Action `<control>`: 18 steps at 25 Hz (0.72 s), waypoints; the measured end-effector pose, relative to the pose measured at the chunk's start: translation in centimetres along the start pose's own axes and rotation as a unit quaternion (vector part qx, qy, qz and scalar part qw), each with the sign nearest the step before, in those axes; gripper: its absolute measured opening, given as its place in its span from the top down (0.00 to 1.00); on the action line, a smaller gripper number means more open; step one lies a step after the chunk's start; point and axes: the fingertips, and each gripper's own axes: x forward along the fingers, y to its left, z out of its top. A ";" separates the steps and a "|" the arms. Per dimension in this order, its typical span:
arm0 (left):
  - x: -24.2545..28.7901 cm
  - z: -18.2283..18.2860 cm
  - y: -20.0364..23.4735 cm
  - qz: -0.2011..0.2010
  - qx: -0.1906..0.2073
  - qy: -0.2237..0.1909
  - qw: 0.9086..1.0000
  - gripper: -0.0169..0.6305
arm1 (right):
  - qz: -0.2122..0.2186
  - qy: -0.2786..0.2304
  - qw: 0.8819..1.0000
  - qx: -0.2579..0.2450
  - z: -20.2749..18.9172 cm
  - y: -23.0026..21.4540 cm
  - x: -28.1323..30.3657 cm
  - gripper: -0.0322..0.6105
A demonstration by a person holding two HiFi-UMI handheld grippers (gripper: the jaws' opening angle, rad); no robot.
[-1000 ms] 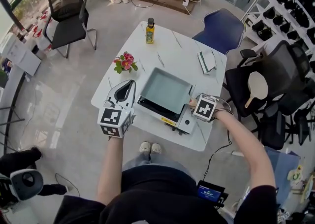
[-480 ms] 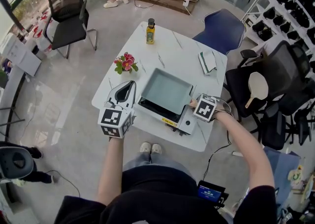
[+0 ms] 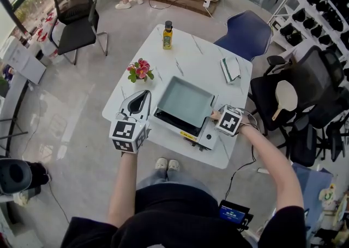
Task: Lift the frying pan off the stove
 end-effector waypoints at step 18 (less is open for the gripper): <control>-0.3 -0.2 -0.1 0.000 0.001 0.006 1.000 0.94 | -0.018 -0.050 0.998 0.035 0.1 0.1 -1.2 0.80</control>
